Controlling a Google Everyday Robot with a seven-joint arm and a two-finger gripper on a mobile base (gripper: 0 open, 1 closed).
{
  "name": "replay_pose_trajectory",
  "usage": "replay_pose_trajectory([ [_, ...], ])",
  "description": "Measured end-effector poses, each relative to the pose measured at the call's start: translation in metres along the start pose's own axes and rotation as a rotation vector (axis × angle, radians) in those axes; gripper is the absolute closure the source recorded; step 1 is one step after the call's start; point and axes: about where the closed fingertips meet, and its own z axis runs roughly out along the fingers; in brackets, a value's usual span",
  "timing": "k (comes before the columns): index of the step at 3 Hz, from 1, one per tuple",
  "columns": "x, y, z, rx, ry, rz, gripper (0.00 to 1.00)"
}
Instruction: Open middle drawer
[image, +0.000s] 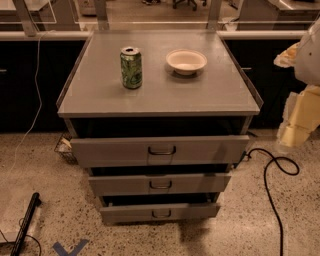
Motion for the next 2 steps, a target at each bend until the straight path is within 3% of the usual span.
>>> replay_pose_trajectory([
  [2, 0.009, 0.013, 0.014, 0.031, -0.071, 0.008, 0.0],
])
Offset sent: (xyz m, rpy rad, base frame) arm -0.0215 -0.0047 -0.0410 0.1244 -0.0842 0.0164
